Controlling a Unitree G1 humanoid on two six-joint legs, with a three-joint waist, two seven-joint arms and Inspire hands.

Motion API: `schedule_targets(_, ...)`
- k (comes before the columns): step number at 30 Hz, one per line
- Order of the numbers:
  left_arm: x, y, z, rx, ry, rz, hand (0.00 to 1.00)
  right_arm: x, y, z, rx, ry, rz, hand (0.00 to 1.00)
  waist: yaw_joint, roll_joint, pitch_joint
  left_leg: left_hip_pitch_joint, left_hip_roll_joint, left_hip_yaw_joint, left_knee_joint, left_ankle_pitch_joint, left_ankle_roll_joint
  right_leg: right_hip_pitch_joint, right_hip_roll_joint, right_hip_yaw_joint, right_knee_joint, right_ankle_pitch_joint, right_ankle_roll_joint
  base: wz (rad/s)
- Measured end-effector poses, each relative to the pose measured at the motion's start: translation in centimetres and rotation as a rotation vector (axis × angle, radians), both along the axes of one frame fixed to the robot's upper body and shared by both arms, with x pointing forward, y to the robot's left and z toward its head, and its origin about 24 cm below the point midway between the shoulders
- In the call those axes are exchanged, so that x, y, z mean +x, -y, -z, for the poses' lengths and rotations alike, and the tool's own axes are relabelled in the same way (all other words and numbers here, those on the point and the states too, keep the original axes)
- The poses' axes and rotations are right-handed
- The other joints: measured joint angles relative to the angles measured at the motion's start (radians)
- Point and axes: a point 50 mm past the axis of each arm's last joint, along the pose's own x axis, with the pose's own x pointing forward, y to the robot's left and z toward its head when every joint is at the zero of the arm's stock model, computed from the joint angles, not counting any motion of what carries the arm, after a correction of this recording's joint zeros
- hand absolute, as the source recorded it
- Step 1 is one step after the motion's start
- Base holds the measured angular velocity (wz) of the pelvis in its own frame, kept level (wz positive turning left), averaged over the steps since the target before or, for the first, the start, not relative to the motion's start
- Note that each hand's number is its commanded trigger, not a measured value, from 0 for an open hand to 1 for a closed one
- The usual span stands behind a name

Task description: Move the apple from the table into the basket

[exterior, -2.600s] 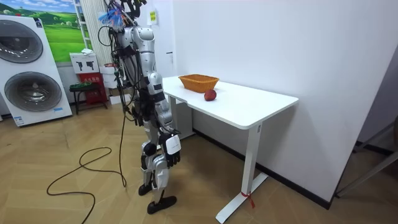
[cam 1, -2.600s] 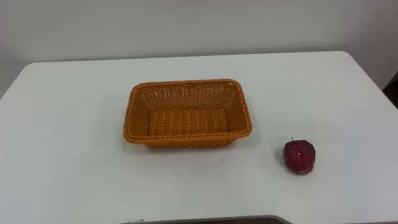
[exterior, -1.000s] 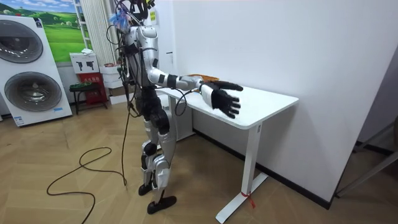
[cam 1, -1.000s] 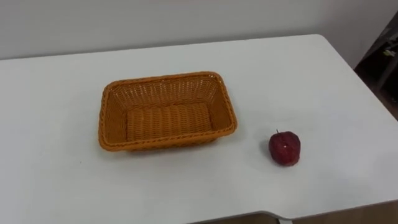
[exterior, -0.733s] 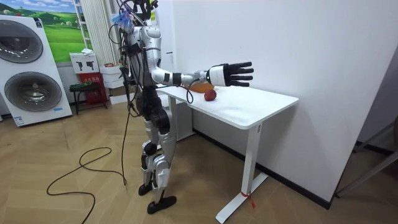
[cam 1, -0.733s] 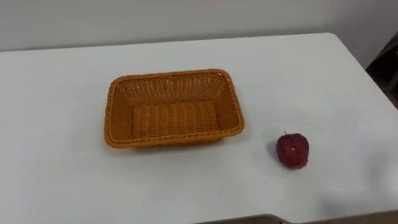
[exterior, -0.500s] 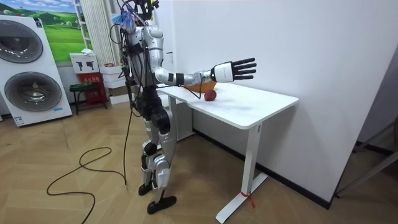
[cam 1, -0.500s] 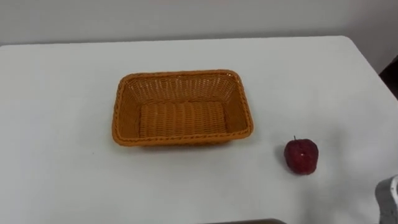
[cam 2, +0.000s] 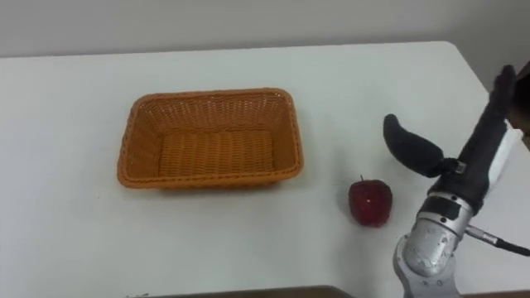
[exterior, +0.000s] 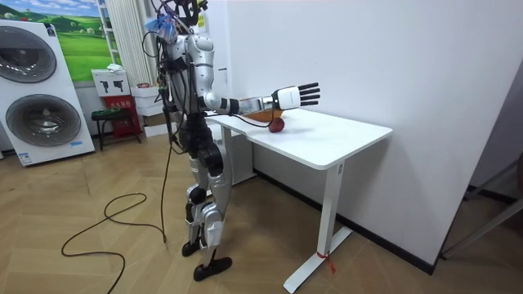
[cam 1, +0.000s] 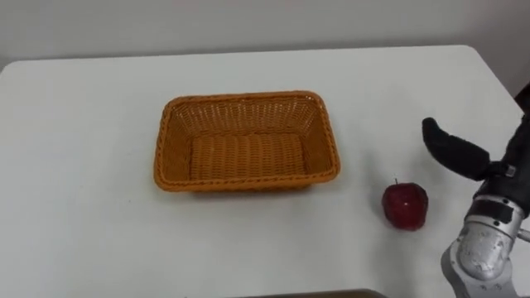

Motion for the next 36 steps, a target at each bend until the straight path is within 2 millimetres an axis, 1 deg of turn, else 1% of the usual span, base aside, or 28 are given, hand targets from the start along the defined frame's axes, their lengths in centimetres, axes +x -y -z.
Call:
schedule_targets(4, 0.2, 0.1, 0.0, -0.011, 0.001, 0.005, 0.0, -0.2, -0.8, 0.6, 0.001, -0.036, -0.069, 0.0, 0.002, 0.0, -0.0004, 0.002, 0.001, -0.001, -0.007, 0.0, 0.0, 0.002, 0.001, -0.001, 0.001, 0.0, 0.0, 0.01)
schedule_targets(10, 0.9, 0.5, 0.1, -0.025, 0.007, 0.034, 0.0, -0.6, -1.9, 1.7, 0.005, -0.1, -0.165, 0.0, 0.016, -0.002, -0.0019, 0.004, 0.0, 0.002, -0.006, 0.0, 0.0, 0.004, 0.001, -0.002, 0.001, 0.0, 0.0, 0.0)
schedule_targets(12, 1.2, 0.6, 0.1, -0.027, 0.012, 0.044, 0.0, -0.8, -1.9, 2.1, 0.005, -0.125, -0.183, 0.0, 0.022, -0.001, -0.0019, 0.004, 0.0, 0.002, -0.006, 0.0, 0.0, 0.004, 0.001, -0.001, 0.001, 0.0, 0.0, 0.0)
schedule_targets(17, 1.2, 0.7, 0.1, -0.027, 0.01, 0.044, 0.0, -1.2, -2.0, 2.9, 0.005, -0.165, -0.199, 0.0, 0.021, 0.002, -0.0019, 0.005, 0.0, 0.004, -0.006, 0.0, 0.0, 0.005, 0.001, 0.002, 0.001, 0.0, 0.0, 0.0)
schedule_targets(21, 0.7, 0.6, 0.2, -0.024, -0.008, 0.038, 0.0, -2.6, -2.0, 4.4, 0.008, -0.257, -0.238, 0.0, 0.022, 0.004, -0.0008, 0.005, 0.0, 0.004, -0.006, 0.0, 0.0, 0.006, 0.001, 0.002, 0.0, 0.0, 0.0, 0.0)
schedule_targets(24, 0.4, 0.6, 0.4, -0.025, -0.025, 0.034, 0.0, -3.3, -2.0, 5.1, 0.011, -0.301, -0.253, 0.0, 0.02, 0.005, -0.0001, 0.005, 0.0, 0.004, -0.007, 0.0, 0.0, 0.005, 0.001, 0.002, 0.0, 0.0, 0.0, 0.0)
schedule_targets(29, 0.0, 0.5, 0.4, -0.025, -0.038, 0.029, 0.0, -4.2, -1.9, 5.7, -0.002, -0.342, -0.261, 0.0, 0.016, 0.006, 0.0002, 0.005, 0.0, 0.002, -0.008, 0.0, 0.0, 0.005, 0.001, 0.002, 0.0, 0.0, 0.0, 0.0)
schedule_targets(36, -0.2, 0.5, 0.5, -0.033, -0.041, 0.002, 0.0, -4.6, -1.8, 6.4, -0.021, -0.383, -0.275, 0.0, 0.011, 0.0, -0.0005, 0.005, 0.0, 0.002, -0.011, 0.0, 0.0, 0.002, 0.001, 0.002, 0.0, 0.0, 0.0, 0.0)
